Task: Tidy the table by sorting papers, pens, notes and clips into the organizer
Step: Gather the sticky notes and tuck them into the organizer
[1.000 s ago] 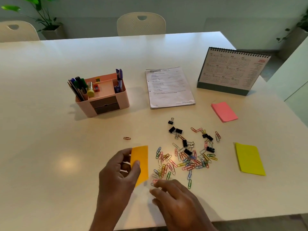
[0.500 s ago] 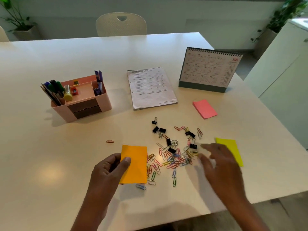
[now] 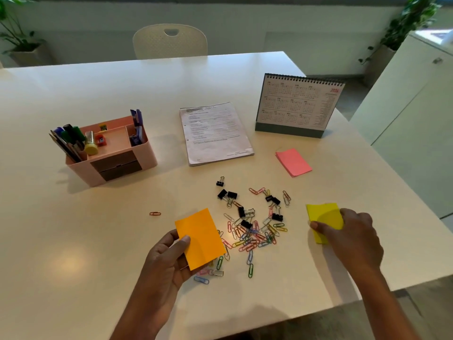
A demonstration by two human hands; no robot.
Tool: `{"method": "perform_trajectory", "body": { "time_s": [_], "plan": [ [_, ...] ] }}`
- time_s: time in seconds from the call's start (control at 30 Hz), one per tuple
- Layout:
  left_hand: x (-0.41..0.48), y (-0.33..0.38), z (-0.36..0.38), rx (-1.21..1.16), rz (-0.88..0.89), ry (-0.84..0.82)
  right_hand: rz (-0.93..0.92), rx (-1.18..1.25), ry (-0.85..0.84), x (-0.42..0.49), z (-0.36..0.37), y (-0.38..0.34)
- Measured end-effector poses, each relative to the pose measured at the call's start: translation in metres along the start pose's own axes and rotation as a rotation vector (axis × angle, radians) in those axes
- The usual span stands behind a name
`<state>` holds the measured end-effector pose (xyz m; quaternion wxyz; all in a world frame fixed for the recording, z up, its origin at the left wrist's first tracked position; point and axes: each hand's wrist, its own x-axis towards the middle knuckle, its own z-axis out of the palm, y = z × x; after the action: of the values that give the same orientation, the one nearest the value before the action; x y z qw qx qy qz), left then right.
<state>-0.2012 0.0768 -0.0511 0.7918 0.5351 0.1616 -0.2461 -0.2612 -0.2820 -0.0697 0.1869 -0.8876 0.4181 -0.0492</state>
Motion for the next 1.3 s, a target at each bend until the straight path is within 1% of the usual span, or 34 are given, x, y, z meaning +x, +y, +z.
{"method": "perform_trajectory", "body": {
  "time_s": [0.1, 0.13, 0.17, 0.2, 0.27, 0.3, 0.33, 0.4, 0.47, 0.53, 0.6, 0.67, 0.77, 0.87, 1.03, 1.1, 1.2, 1.3],
  "plan": [
    [0.001, 0.001, 0.006, -0.013, -0.001, -0.022, -0.052, 0.167, 0.104, -0.004, 0.001, -0.002],
    [0.001, 0.001, 0.008, -0.017, 0.002, -0.03, -0.078, 0.255, 0.134, -0.007, 0.001, -0.005],
    [0.001, 0.002, 0.01, -0.022, 0.003, -0.036, -0.085, 0.392, 0.138, -0.012, 0.0, -0.009],
    [0.002, 0.002, 0.011, -0.027, 0.004, -0.039, -0.069, 0.573, 0.099, -0.018, -0.003, -0.016],
    [0.003, 0.001, 0.014, -0.031, 0.001, -0.037, -0.011, 0.923, -0.067, -0.036, -0.009, -0.035],
    [0.003, 0.001, 0.016, -0.034, -0.001, -0.036, 0.005, 1.042, -0.176, -0.045, -0.012, -0.045],
    [0.004, 0.0, 0.017, -0.034, -0.005, -0.036, 0.007, 1.122, -0.287, -0.054, -0.012, -0.054],
    [0.005, -0.002, 0.021, -0.031, -0.015, -0.048, 0.0, 1.203, -0.488, -0.071, -0.01, -0.072],
    [0.005, -0.003, 0.026, -0.037, -0.027, -0.071, -0.024, 1.22, -0.601, -0.084, -0.002, -0.088],
    [0.003, -0.003, 0.032, -0.041, -0.03, -0.1, -0.071, 1.197, -0.621, -0.094, 0.009, -0.101],
    [-0.001, -0.002, 0.036, -0.045, -0.019, -0.13, -0.129, 1.142, -0.578, -0.101, 0.018, -0.11],
    [-0.003, -0.001, 0.039, -0.054, -0.004, -0.143, -0.184, 1.056, -0.498, -0.104, 0.024, -0.114],
    [-0.004, 0.0, 0.039, -0.075, 0.003, -0.13, -0.227, 0.982, -0.376, -0.108, 0.029, -0.117],
    [-0.003, -0.001, 0.037, -0.087, 0.001, -0.097, -0.248, 0.95, -0.293, -0.108, 0.033, -0.118],
    [-0.004, -0.001, 0.039, -0.104, -0.003, -0.105, -0.387, 0.765, -0.153, -0.105, 0.043, -0.116],
    [-0.004, -0.001, 0.04, -0.106, -0.005, -0.123, -0.399, 0.728, -0.144, -0.103, 0.045, -0.116],
    [-0.001, -0.001, 0.041, -0.124, -0.03, -0.13, -0.398, 0.68, -0.181, -0.098, 0.045, -0.114],
    [0.002, -0.001, 0.041, -0.157, -0.067, -0.128, -0.38, 0.735, -0.242, -0.087, 0.035, -0.117]
  ]
}}
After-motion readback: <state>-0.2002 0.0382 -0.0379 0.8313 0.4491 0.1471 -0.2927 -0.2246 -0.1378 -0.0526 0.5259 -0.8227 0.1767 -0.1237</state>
